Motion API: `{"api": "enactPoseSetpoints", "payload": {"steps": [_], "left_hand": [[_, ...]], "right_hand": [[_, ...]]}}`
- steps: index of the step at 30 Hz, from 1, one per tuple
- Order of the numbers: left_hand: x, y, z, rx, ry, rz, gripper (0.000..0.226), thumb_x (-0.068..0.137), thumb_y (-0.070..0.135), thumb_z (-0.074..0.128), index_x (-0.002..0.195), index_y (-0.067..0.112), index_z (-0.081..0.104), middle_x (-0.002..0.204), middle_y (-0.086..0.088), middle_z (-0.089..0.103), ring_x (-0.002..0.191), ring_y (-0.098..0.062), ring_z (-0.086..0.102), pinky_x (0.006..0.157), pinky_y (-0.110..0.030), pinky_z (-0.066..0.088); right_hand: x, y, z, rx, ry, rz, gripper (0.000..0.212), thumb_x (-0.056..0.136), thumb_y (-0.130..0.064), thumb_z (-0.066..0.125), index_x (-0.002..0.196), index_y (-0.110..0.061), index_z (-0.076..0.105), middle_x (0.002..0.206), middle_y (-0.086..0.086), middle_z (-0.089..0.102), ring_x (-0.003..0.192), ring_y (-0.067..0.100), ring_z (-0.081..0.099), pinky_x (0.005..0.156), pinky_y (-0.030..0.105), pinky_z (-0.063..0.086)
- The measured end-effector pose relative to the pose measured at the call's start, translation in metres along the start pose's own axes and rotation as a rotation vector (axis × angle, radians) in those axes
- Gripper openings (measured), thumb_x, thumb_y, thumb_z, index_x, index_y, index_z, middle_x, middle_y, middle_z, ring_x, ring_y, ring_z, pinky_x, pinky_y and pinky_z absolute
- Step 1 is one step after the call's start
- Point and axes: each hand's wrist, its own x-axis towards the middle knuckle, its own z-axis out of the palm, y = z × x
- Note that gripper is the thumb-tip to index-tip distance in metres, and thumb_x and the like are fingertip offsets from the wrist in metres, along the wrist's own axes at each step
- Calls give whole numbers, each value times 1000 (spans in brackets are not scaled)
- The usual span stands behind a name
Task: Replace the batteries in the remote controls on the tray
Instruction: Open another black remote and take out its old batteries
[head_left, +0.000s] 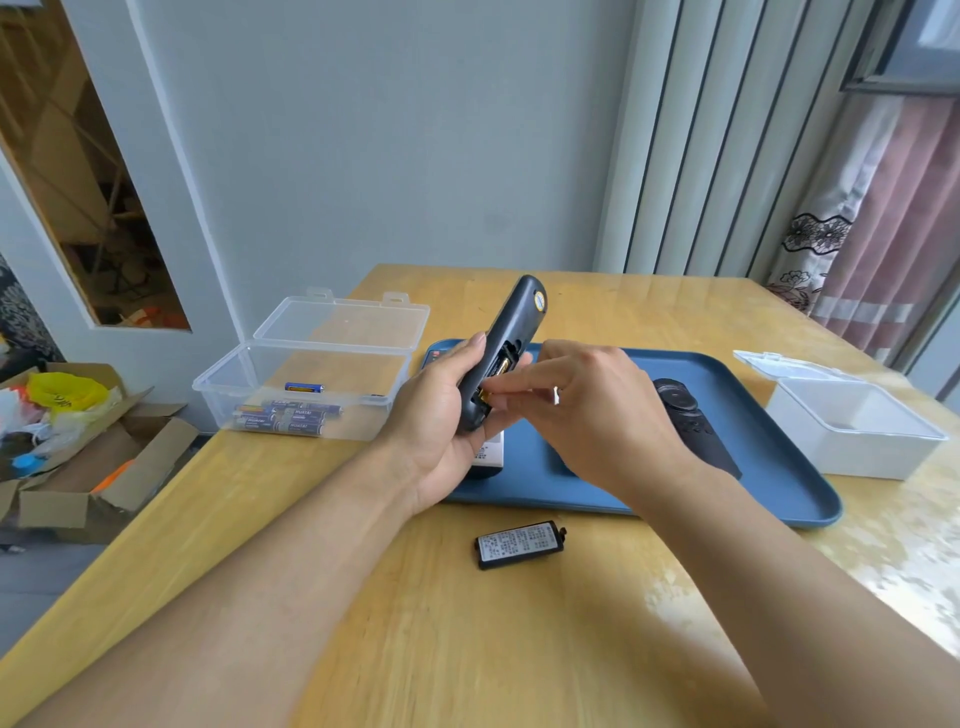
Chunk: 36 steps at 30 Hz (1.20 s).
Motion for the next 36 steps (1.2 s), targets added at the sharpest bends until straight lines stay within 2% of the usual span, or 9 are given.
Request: {"api": "enactPoseSetpoints", "payload": {"steps": [3,7,10,15,22,27,29,32,36], "left_hand": [[-1,0,0,17,-14,-4,32,104,29,51,120,8,70,95,-8,76,91,-16,70,81,-31,62],[-3,0,1,24,-24,-5,28,105,26,48,114,12,71,81,-3,75,67,-12,72,64,-24,60],[-4,-1,3,18,-23,-8,26,105,23,48,106,13,72,75,0,74,60,-11,70,52,-19,54],[-5,1,4,-31,-46,-47,31,107,23,45,95,11,71,74,-3,72,59,-13,69,49,-22,53],[-3,5,0,-29,-18,-83,32,107,24,44,107,4,68,74,-7,72,62,-18,69,58,-27,59],[-2,2,2,5,-31,-96,31,106,25,46,107,7,71,78,-5,73,67,-17,72,84,-34,60],[-1,2,1,-5,-29,-99,33,106,26,46,112,4,71,91,-10,73,81,-21,70,83,-35,62],[1,3,-1,-70,0,-98,36,107,25,45,118,-2,66,104,-20,72,95,-36,73,88,-42,60],[0,2,-1,-133,-2,-105,35,108,21,41,124,-4,60,118,-25,71,105,-42,71,83,-41,62]], "right_hand": [[1,0,0,-6,-16,-9,14,91,-43,68,100,-51,75,75,-18,57,68,2,51,58,28,36],[-2,-2,1,-71,4,-64,12,88,-42,69,95,-49,76,78,-10,61,71,12,57,63,34,49],[-4,-3,6,-173,120,-129,11,79,-36,69,85,-42,76,69,-7,58,62,20,56,54,34,50],[-3,-2,13,-242,177,-192,18,76,-36,56,84,-34,72,72,-5,61,60,26,60,50,36,50],[0,10,1,-213,-3,-275,24,88,-38,66,111,-44,70,90,-14,63,62,9,45,54,29,40],[5,15,-5,-218,-12,-275,18,88,-27,72,101,-39,76,98,-10,67,66,9,47,61,30,42],[6,17,-7,-88,31,-246,10,87,-28,75,94,-35,76,97,-11,67,62,1,48,61,25,40],[11,19,-11,365,59,-1,11,89,-28,74,85,-32,64,95,-2,74,50,7,39,53,22,35],[16,25,-19,696,-39,322,16,99,-25,61,104,-11,60,84,0,75,53,10,47,52,28,36]]}}
